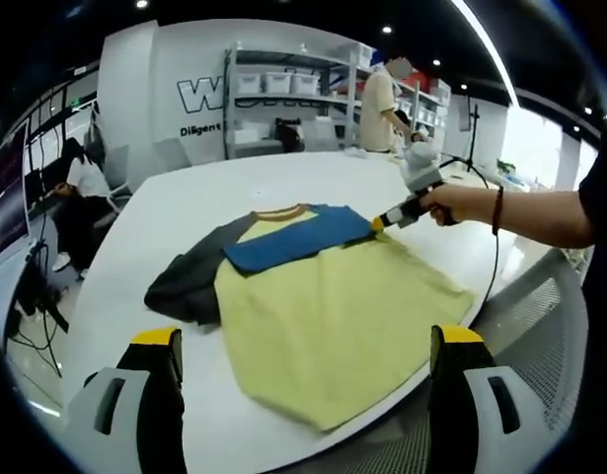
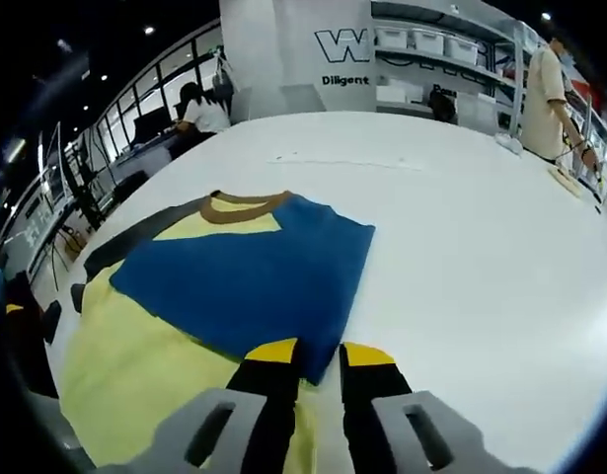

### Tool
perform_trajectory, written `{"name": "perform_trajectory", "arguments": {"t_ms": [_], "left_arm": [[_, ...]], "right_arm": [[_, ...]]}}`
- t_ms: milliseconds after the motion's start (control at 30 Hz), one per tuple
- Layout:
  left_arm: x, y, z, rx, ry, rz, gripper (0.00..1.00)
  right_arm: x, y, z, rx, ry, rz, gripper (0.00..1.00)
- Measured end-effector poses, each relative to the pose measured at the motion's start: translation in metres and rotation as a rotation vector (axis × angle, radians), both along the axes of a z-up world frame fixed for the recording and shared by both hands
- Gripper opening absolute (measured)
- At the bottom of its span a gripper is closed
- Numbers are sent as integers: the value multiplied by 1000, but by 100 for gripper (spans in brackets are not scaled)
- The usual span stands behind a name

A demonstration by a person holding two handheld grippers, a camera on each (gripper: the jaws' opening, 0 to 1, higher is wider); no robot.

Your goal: Fold the garment on the visible template until the final outline fits inside the template.

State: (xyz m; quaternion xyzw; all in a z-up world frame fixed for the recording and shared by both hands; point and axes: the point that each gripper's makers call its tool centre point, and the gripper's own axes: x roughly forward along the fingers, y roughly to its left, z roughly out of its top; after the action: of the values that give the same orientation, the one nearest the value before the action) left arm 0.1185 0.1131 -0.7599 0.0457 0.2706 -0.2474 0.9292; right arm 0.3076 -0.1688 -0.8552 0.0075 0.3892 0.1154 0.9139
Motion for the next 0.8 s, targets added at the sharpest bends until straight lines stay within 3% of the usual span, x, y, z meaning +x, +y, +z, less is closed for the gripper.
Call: {"name": "perform_trajectory", "arguments": {"t_ms": [300, 533, 800], "left_arm": [[0, 0, 0, 2, 4, 1, 99], [0, 0, -2, 5, 11, -1, 99], [-1, -1, -4, 15, 21, -8, 99]], "right_arm": [[-2, 4, -11, -28, 19, 22, 7], [-1, 2, -9, -32, 23, 31, 0], [-2, -5, -8, -69, 28, 72, 0]]}}
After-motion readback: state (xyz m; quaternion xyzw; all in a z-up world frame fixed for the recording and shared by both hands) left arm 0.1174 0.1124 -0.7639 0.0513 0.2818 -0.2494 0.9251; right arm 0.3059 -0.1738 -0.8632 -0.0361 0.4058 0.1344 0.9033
